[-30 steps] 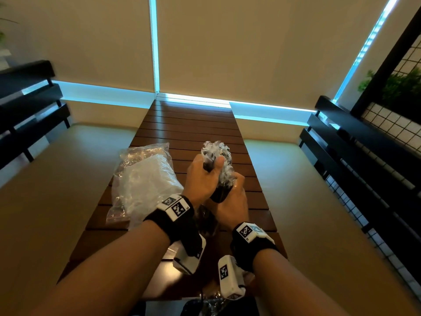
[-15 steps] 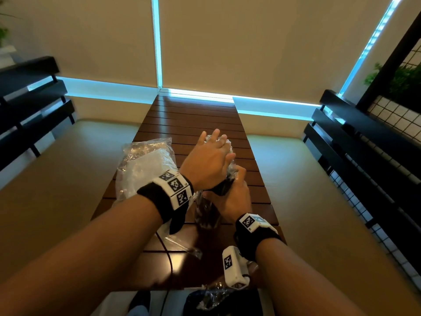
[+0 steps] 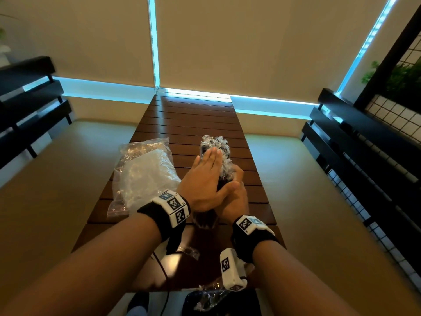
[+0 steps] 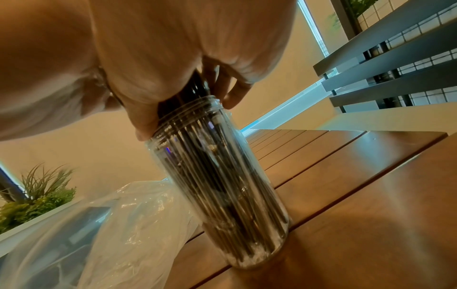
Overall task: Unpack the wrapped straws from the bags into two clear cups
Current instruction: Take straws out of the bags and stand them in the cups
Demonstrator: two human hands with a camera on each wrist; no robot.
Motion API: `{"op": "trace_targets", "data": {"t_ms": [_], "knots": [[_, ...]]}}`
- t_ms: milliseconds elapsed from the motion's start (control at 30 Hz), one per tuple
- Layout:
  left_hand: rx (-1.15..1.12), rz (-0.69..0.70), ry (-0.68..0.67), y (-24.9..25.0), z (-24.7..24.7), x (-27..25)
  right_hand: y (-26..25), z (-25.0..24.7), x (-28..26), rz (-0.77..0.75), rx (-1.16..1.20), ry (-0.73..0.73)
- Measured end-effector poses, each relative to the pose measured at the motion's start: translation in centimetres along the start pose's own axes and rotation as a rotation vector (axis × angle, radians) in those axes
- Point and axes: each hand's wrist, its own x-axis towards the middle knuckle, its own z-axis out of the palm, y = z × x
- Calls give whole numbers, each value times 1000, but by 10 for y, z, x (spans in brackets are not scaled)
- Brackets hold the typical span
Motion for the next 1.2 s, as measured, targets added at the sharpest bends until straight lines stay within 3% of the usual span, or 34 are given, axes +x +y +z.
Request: {"op": "trace_targets", "data": {"t_ms": [133, 233, 333, 433, 533, 600, 700, 867, 1100, 1200], "knots": [[7, -24, -3, 3, -1, -3, -6, -9, 1, -58, -155, -141], [-15, -37, 4, 1, -3, -3, -15, -21, 2, -245, -237, -7], [-101, 5, -2, -3, -4, -2, -26, -30, 8, -347, -418, -83], [-603, 36, 108, -2, -9, -5, -36, -37, 16, -464, -549, -180], [-991, -246, 406, -11, -7, -4, -50, -37, 17, -441, -519, -229], [-1162, -395, 341, -15, -4, -2, -56, -34, 17, -392, -517, -203], [-1357, -448, 133, -3, -11, -5, -62, -29, 14, -313, -554, -151], [-1440, -425, 13, 2, -13, 0, -53, -16, 15, -321, -615, -148], [-1324, -593, 204, 9, -5, 14, -40, -8, 9, -302, -635, -131], [-1302, -685, 237, 9, -17, 8, -55, -24, 17, -261, -673, -234]]}}
